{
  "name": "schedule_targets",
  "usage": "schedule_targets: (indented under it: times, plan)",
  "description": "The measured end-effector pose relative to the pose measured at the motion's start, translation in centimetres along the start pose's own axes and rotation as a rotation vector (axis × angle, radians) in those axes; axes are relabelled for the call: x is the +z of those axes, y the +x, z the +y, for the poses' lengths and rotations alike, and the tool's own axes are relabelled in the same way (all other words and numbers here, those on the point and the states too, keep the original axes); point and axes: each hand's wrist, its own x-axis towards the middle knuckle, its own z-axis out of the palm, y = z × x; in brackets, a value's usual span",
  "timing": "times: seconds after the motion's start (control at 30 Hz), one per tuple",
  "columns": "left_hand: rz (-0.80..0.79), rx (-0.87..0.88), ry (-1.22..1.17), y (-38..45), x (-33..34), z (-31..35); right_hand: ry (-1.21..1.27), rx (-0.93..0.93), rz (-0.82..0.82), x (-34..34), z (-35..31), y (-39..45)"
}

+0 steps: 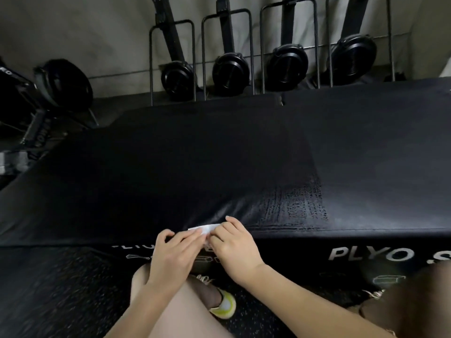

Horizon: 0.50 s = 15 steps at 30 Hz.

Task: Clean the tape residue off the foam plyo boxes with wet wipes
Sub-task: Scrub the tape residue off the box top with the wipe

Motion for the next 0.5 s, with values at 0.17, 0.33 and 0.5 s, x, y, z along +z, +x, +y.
schedule_targets:
  times: [0.17, 0.33, 0.5]
  plan:
    - [0.05, -0.14, -0.091, 0.0, 0.1, -0.6, 0.013, -0.042, 0.001, 0.9, -0.9, 1.2]
    - [0.151, -0.068, -0.136, 2.4, 1.0, 3.4, -0.001, -0.083, 0.014, -1.9, 2.2, -1.3]
    - [0.15, -0.004, -0.233, 7.0, 2.7, 10.3, -0.057, -0.091, -0.028, -6.5, 8.3, -6.3]
